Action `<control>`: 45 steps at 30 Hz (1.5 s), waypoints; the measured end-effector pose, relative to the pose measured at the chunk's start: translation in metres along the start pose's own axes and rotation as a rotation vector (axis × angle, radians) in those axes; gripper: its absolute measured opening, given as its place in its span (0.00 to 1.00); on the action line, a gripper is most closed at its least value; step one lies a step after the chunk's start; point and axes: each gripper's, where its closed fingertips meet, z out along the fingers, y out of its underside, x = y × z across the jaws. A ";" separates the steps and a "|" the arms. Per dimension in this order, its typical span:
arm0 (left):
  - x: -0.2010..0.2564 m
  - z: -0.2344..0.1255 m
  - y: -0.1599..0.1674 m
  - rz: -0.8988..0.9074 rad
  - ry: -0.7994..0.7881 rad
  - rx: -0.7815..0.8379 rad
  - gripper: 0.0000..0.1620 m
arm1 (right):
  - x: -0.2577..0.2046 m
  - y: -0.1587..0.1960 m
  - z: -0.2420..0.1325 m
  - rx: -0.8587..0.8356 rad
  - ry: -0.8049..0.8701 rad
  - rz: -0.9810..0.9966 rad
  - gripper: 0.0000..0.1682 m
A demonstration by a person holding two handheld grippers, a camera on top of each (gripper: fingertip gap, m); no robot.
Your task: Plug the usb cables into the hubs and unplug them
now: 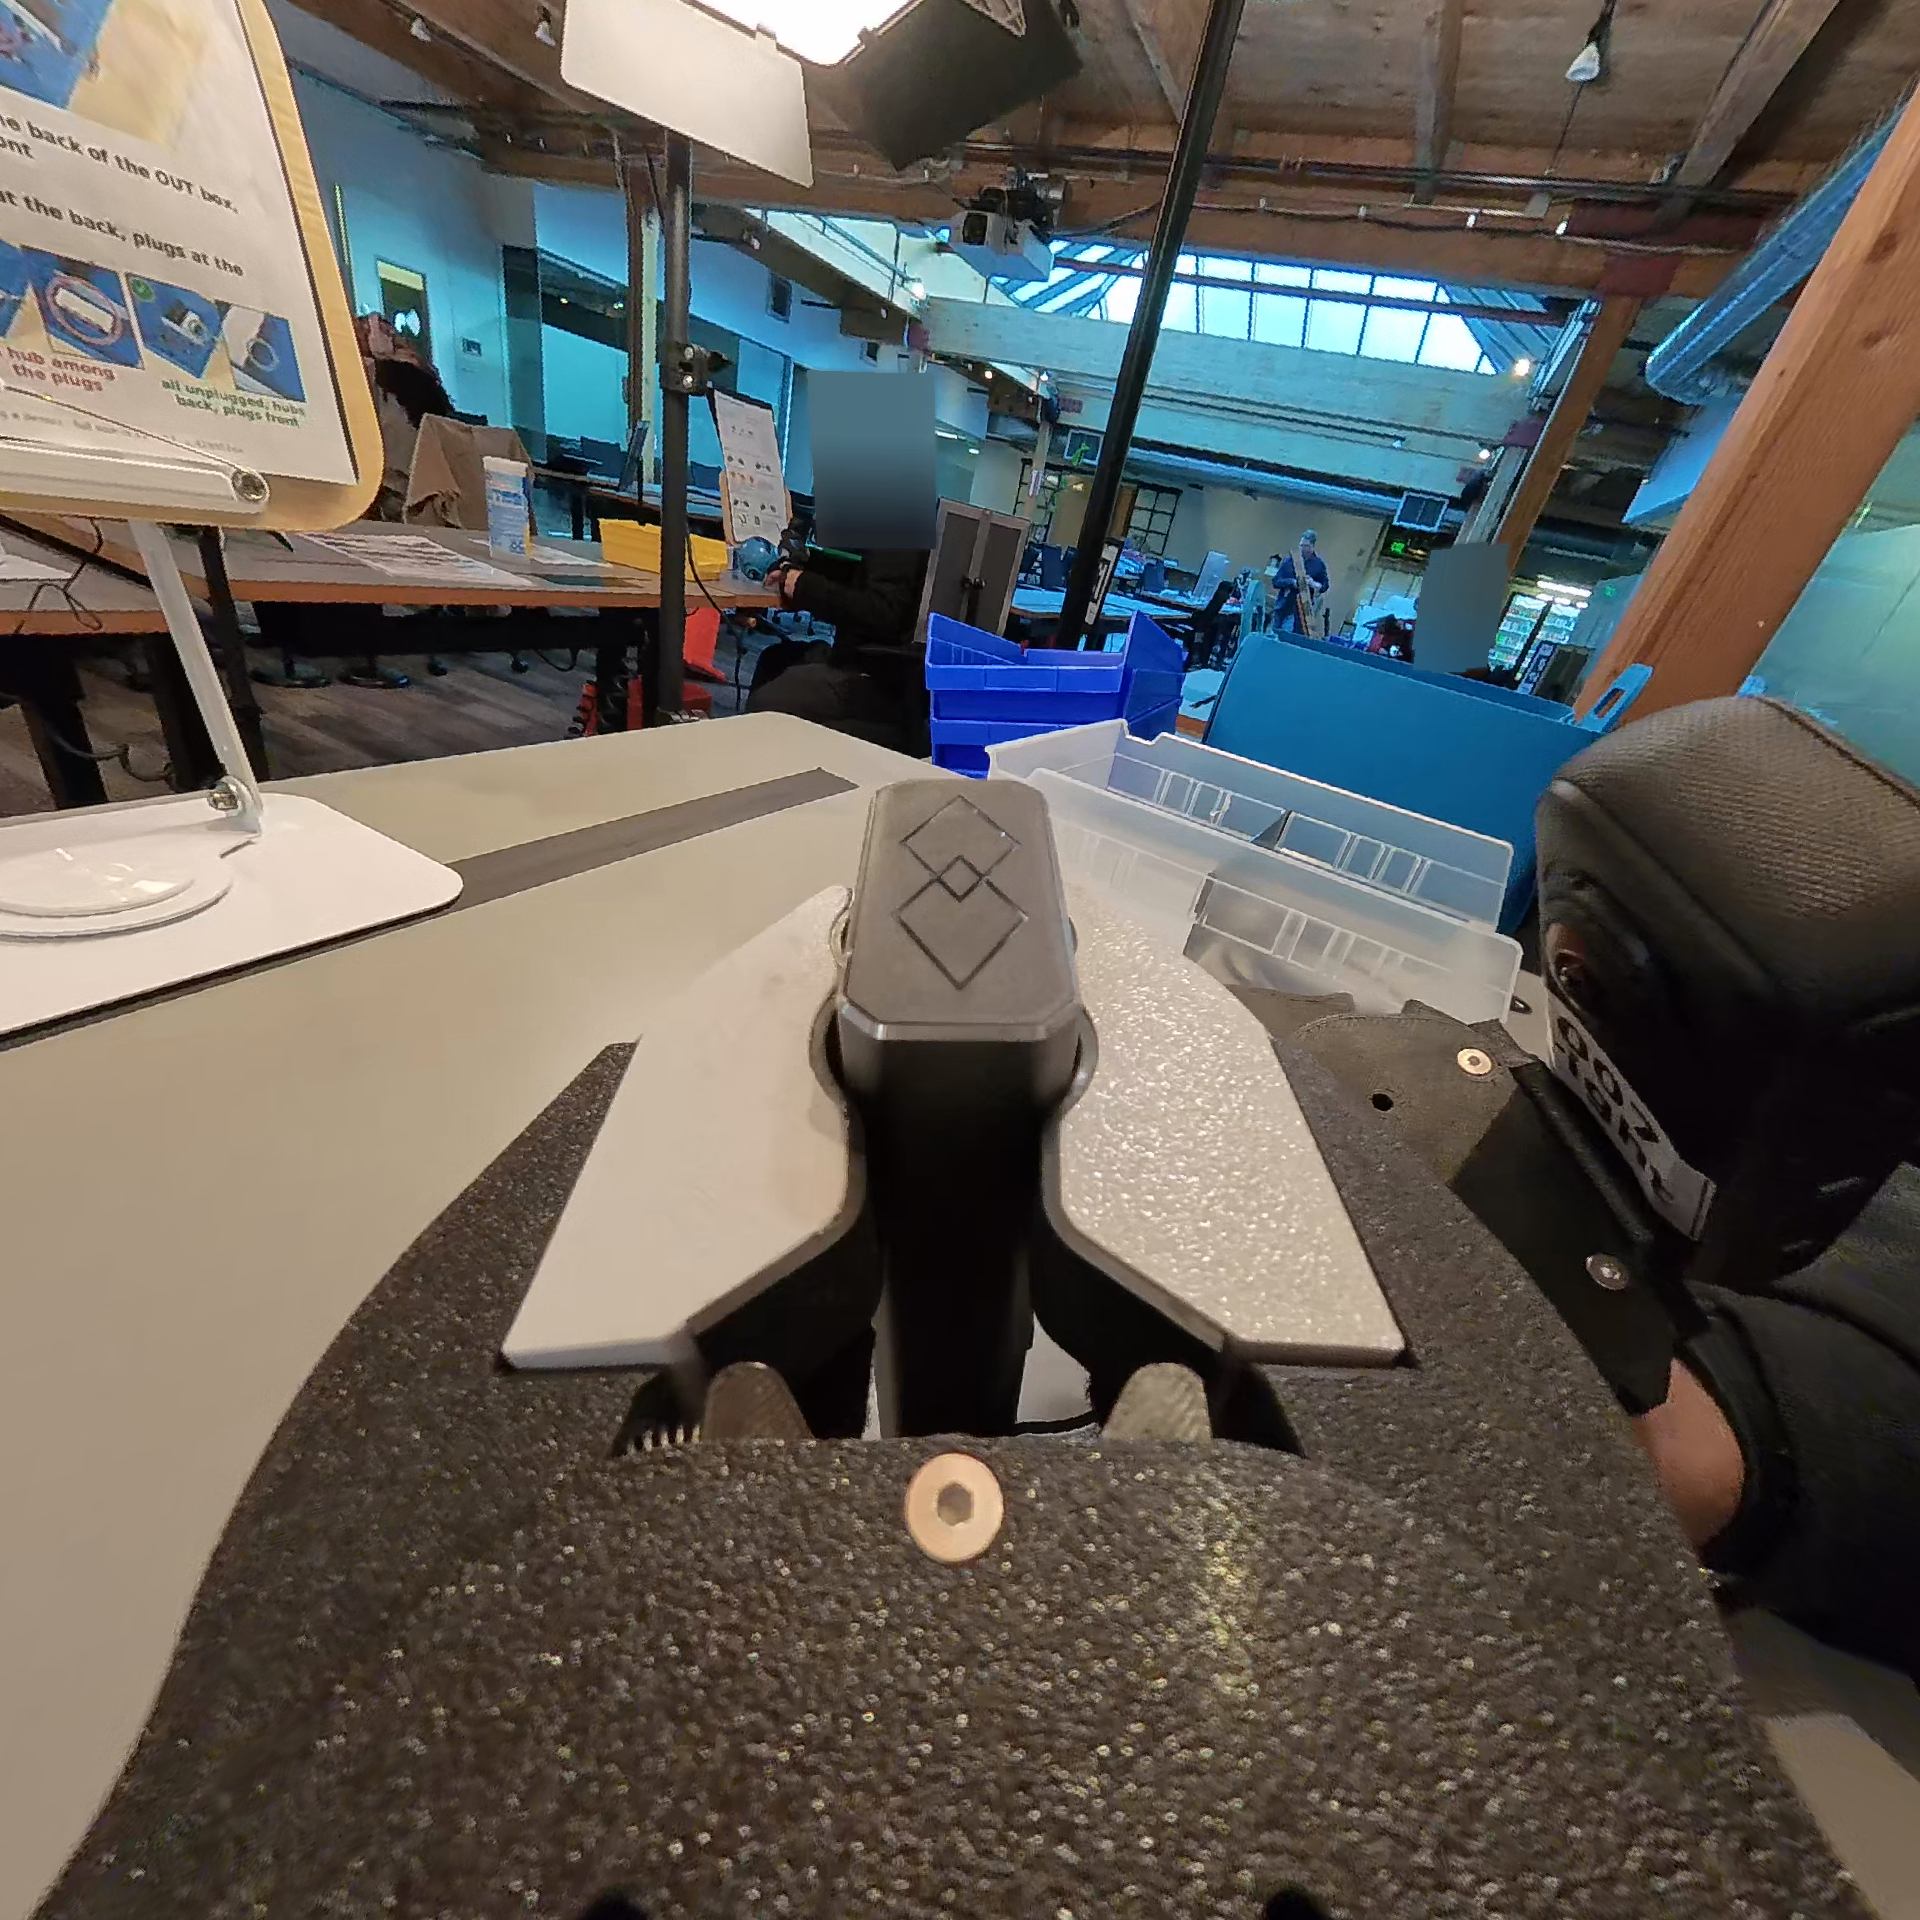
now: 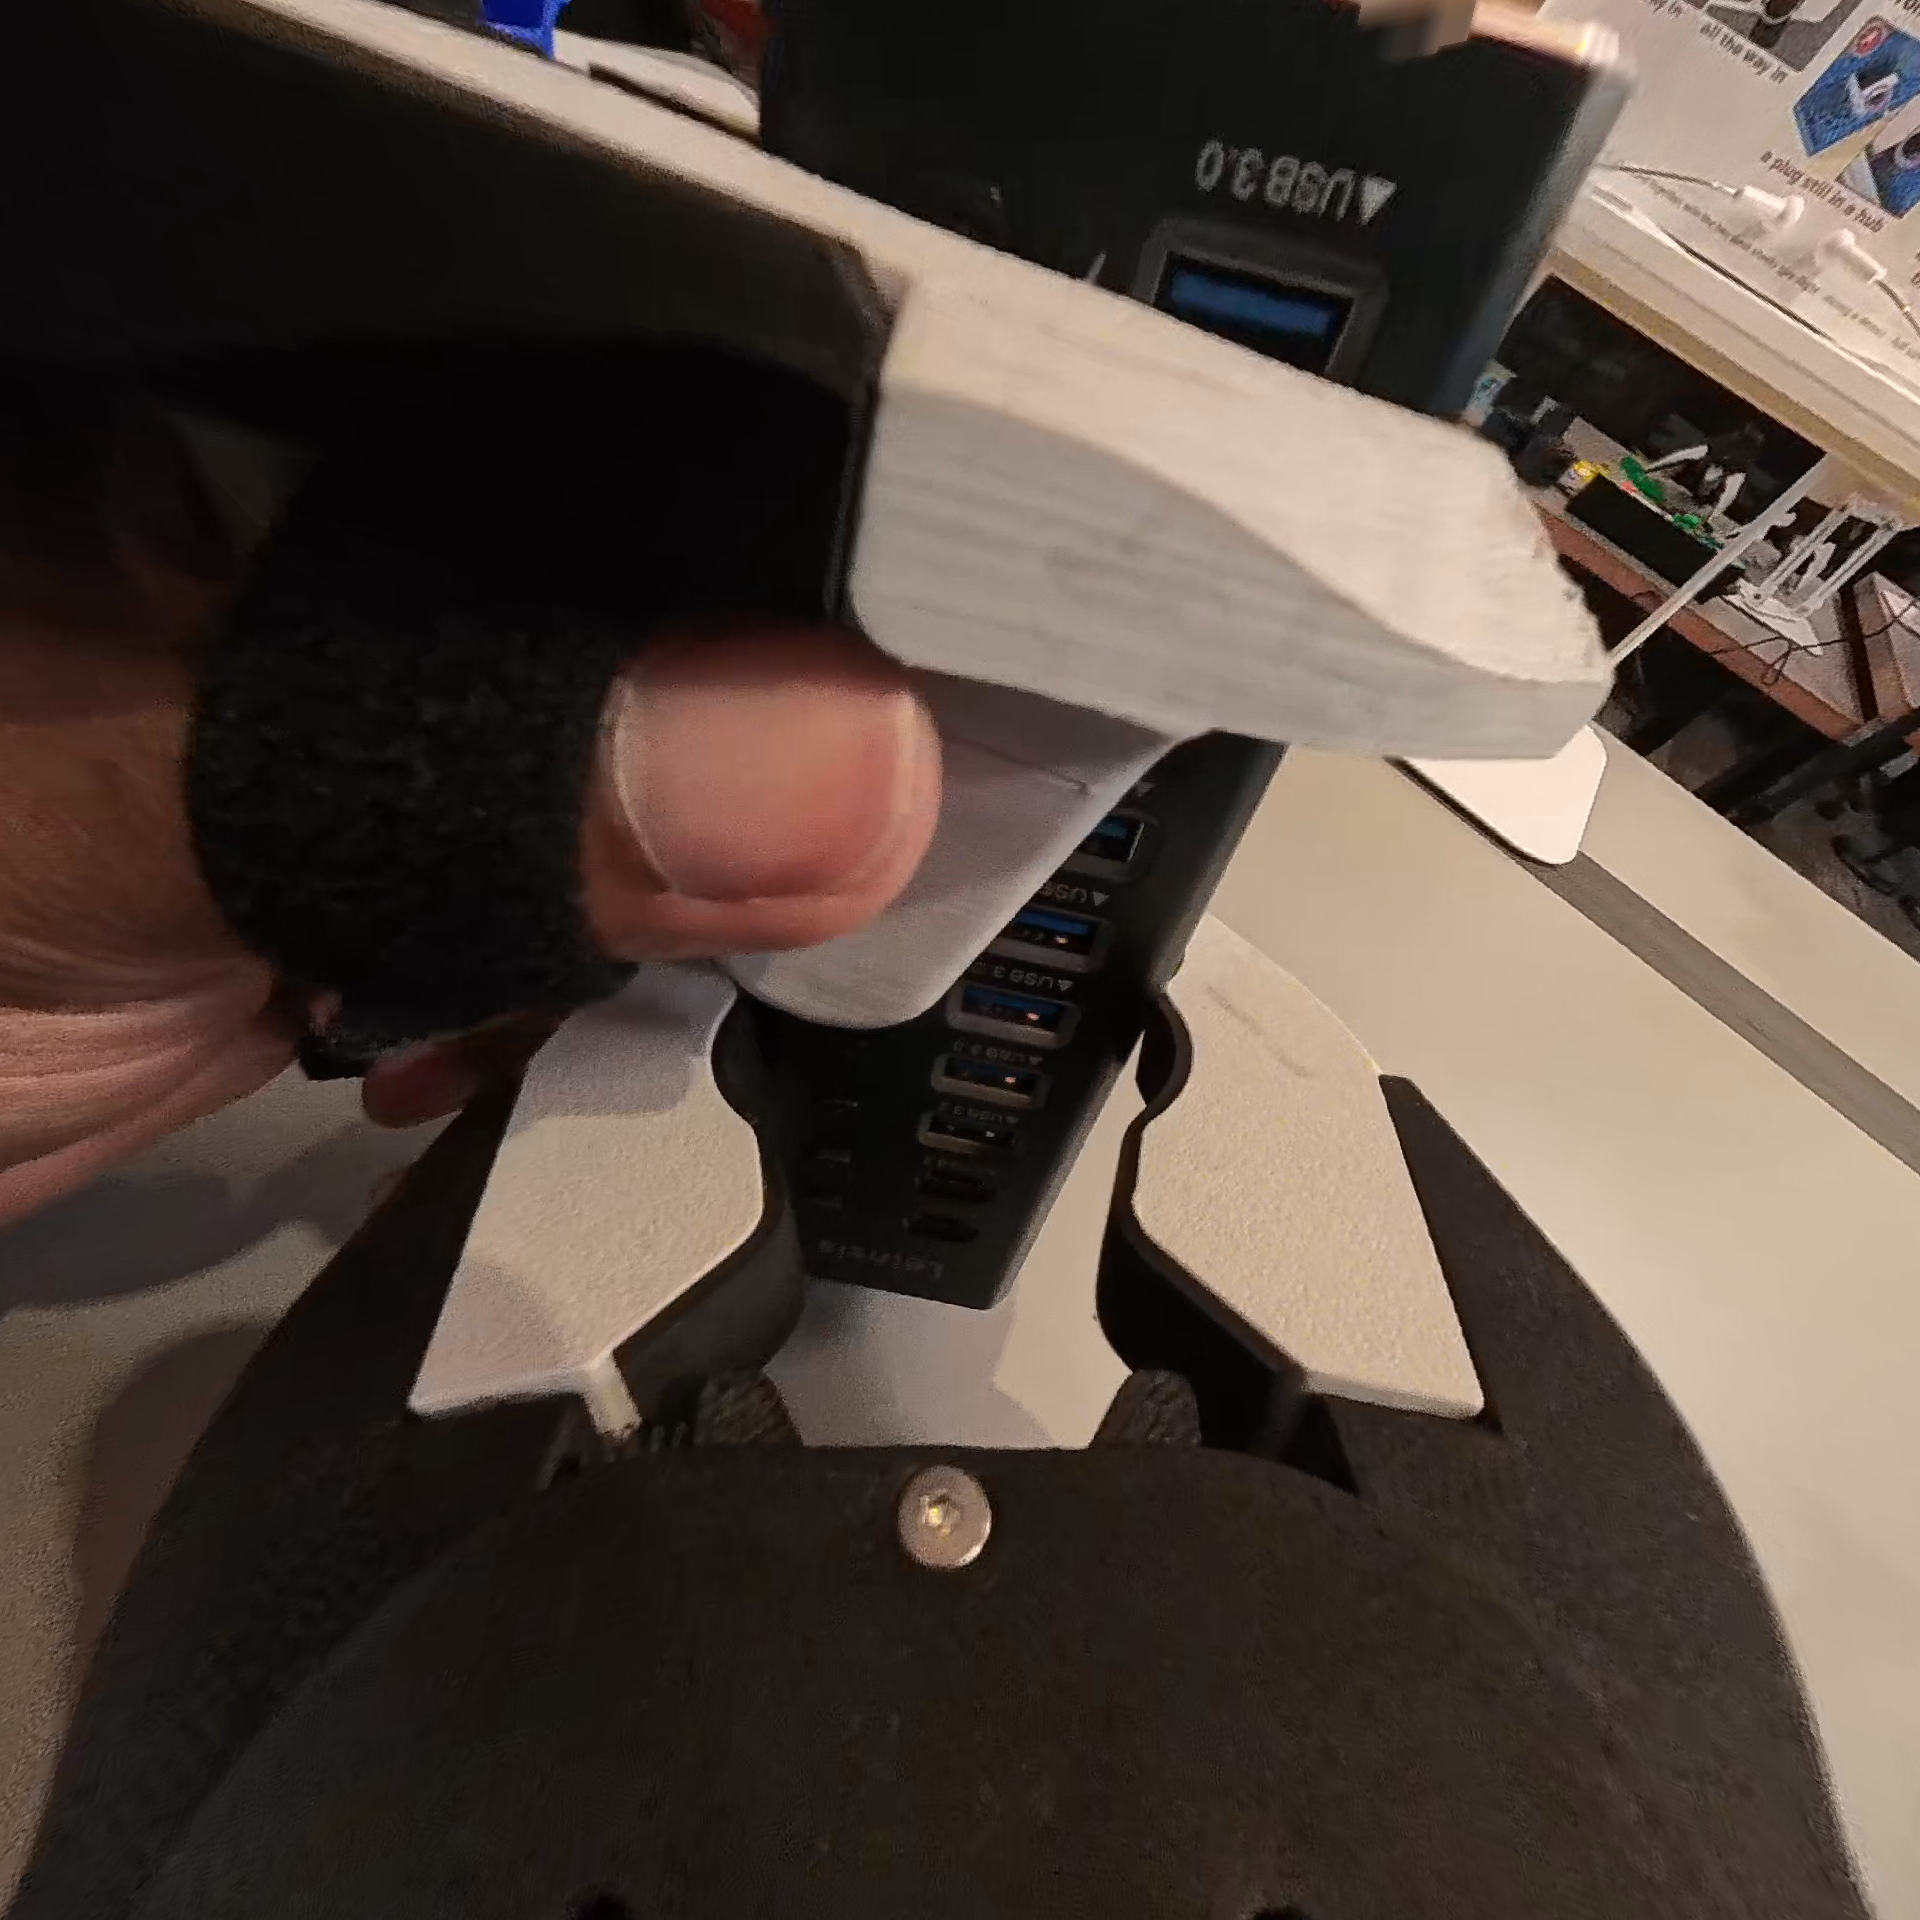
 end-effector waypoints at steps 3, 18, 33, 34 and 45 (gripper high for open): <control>0.002 -0.001 -0.001 -0.024 -0.002 0.031 0.19 | 0.000 0.003 -0.003 -0.005 -0.014 0.009 0.41; -0.006 -0.027 -0.048 -0.261 0.193 0.250 0.27 | 0.030 0.014 -0.039 -0.036 -0.133 0.143 0.38; -0.014 -0.026 -0.040 -0.381 0.230 0.243 0.26 | 0.242 -0.002 -0.204 -0.212 -0.251 -0.094 0.37; -0.014 -0.026 -0.040 -0.387 0.237 0.245 0.26 | 0.258 0.016 -0.209 -0.258 -0.281 -0.093 0.38; -0.021 -0.022 -0.029 -0.389 0.225 0.230 0.24 | 0.344 0.183 -0.189 -0.769 -0.475 -0.152 0.38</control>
